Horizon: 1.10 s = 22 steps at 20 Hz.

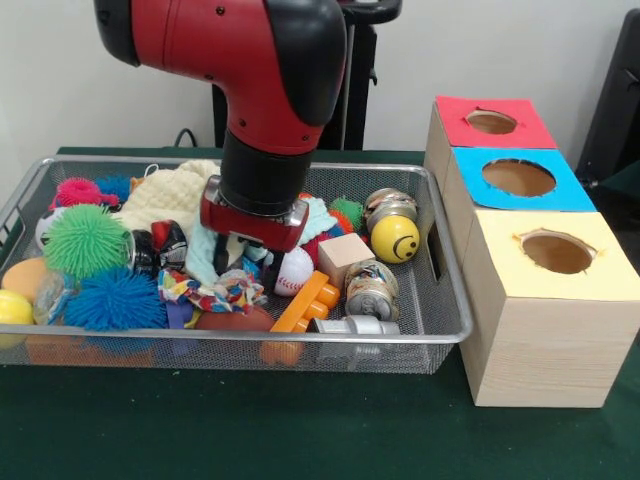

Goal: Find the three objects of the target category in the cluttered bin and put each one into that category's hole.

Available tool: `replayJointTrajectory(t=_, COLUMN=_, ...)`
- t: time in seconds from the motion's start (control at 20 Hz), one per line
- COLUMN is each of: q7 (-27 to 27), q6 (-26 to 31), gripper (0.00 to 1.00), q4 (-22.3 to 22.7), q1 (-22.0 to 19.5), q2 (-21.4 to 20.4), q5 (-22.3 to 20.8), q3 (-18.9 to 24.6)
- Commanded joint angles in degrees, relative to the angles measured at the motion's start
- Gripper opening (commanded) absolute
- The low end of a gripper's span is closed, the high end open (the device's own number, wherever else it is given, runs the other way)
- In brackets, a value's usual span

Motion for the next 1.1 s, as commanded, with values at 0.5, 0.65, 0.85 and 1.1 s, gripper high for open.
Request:
replayJointTrajectory(t=0.5, q7=4.3, q6=-2.8, gripper=1.0, q4=-2.2, q1=-0.6, q2=5.4, q5=-0.2, q3=4.6)
replayJointTrajectory(t=0.65, q7=4.7, q6=-3.9, gripper=1.0, q4=-2.0, q1=-1.0, q2=5.7, q5=0.0, q3=4.6)
replayJointTrajectory(t=0.85, q7=3.1, q6=-0.9, gripper=1.0, q4=-3.6, q1=-2.0, q2=5.4, q5=0.8, q3=5.3)
replayJointTrajectory(t=1.1, q7=1.1, q6=2.5, gripper=1.0, q4=-4.8, q1=-3.8, q2=5.0, q5=1.8, q3=6.6)
